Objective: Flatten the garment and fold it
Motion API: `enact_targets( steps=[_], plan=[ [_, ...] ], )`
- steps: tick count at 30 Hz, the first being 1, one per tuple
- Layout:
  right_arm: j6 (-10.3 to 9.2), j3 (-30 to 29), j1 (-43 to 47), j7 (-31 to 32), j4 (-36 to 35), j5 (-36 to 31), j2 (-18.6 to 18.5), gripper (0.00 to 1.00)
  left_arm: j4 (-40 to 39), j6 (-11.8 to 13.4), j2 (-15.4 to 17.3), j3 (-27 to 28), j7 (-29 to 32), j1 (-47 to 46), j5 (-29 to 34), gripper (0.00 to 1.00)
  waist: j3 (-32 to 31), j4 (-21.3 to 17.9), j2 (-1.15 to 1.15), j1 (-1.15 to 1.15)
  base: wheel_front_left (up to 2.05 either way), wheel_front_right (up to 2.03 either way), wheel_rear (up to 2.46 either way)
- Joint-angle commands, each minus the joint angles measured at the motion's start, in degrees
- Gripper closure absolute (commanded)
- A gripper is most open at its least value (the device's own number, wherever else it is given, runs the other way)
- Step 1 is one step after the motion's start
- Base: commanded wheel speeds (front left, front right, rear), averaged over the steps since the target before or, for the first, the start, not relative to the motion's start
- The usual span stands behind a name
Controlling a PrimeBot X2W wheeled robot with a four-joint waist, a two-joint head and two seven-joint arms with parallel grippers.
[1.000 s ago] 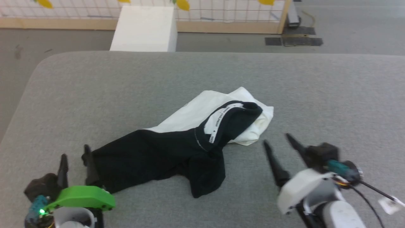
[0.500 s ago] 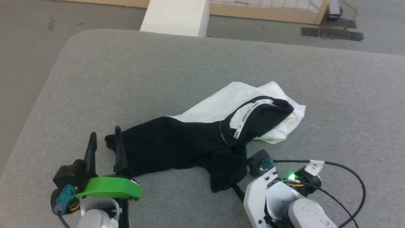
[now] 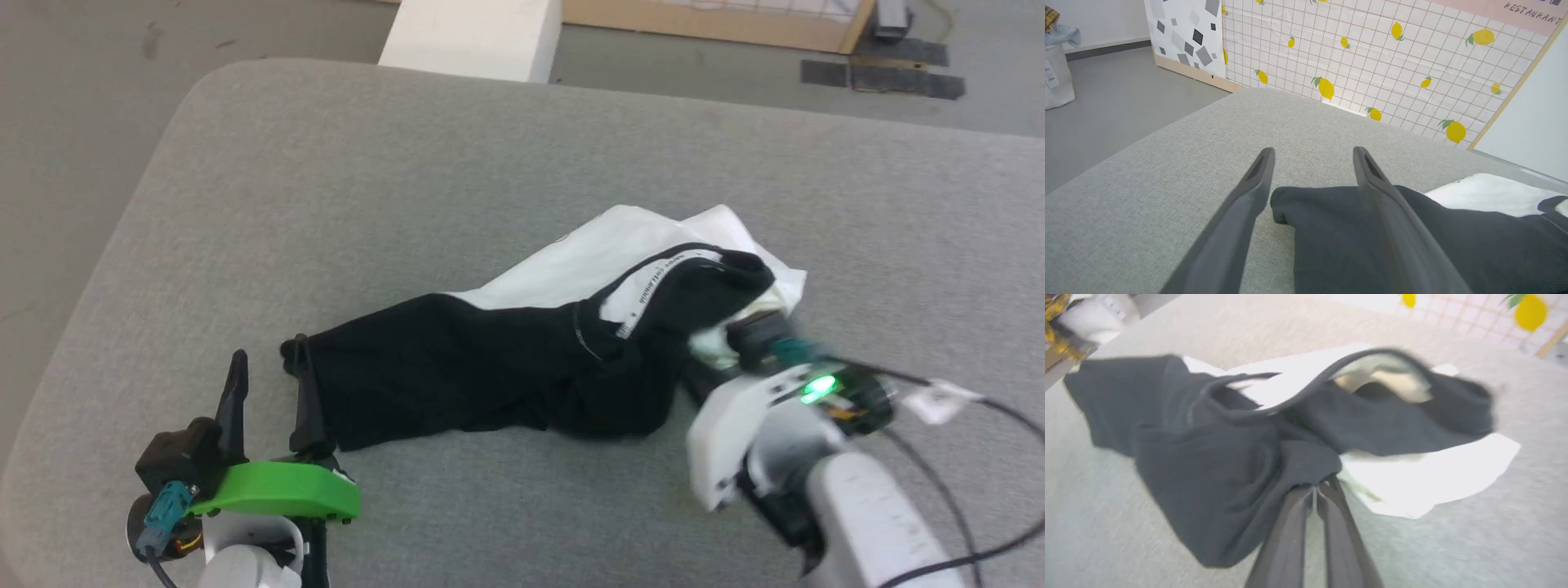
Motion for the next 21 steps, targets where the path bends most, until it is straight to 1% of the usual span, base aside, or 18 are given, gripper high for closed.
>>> enact_targets(
  steps=[1,3,6,8,11,13,16,18,20,21],
  plan=[
    [-0.10,-2.4,0.1,-2.0,-1.8,-0.7,0.0,1.00,0.0,0.0,-0.3,0.2,-0.3,0.3,0.8,0.00,-2.1,-2.5,0.00,0.00,0.00,0.00,0.00],
    [-0.10,-7.0,0.4,-4.5,-4.7,-1.4,0.1,1.00,0.1,-0.1,-0.3,0.4,-0.3,0.4,1.0,0.00,-2.8,-3.8,0.00,0.00,0.00,0.00,0.00],
    [-0.10,-16.0,1.5,-7.0,-9.9,-3.6,0.2,1.00,0.1,-0.2,-0.3,0.6,-0.3,0.6,1.4,0.00,-3.5,-5.9,0.00,0.00,0.00,0.00,0.00],
    [-0.10,-22.5,2.8,-7.7,-13.0,-5.1,0.3,1.00,0.3,-0.6,-0.3,1.0,-0.3,0.6,1.5,0.00,-3.7,-7.1,0.00,0.00,0.00,0.00,0.00],
    [-0.10,-31.9,5.4,-7.1,-15.8,-6.9,0.4,1.00,0.6,-0.9,-0.3,1.6,-0.3,0.5,1.7,0.00,-3.8,-8.7,0.00,0.00,0.00,0.00,0.00],
    [-0.10,-37.7,7.3,-5.5,-15.8,-7.1,0.4,1.00,0.7,-1.1,-0.3,1.8,-0.3,0.4,1.9,0.00,-3.7,-9.7,0.00,0.00,0.00,0.00,0.00],
    [-0.10,-45.1,10.0,-1.9,-13.0,-7.1,0.4,1.00,0.7,-1.1,-0.3,1.9,-0.3,0.2,2.0,0.00,-3.6,-10.9,0.00,0.00,0.00,0.00,0.00],
    [-0.10,-48.1,11.5,0.7,-10.4,-7.1,0.4,1.00,0.7,-1.1,-0.3,1.8,-0.3,0.2,2.1,0.00,-3.5,-11.4,0.00,0.00,0.00,0.00,0.00],
    [-0.10,-49.2,12.1,1.7,-8.9,-6.8,0.4,1.00,0.8,-1.2,-0.3,1.7,-0.3,0.1,2.2,0.00,-3.4,-11.6,0.00,0.00,0.00,0.00,0.00],
    [-0.10,-49.1,12.0,0.2,-8.0,-6.1,0.4,0.17,1.1,-1.3,-0.3,1.8,-0.3,0.1,2.2,0.00,-3.6,-12.0,0.00,0.00,0.00,0.00,0.00]
  ],
)
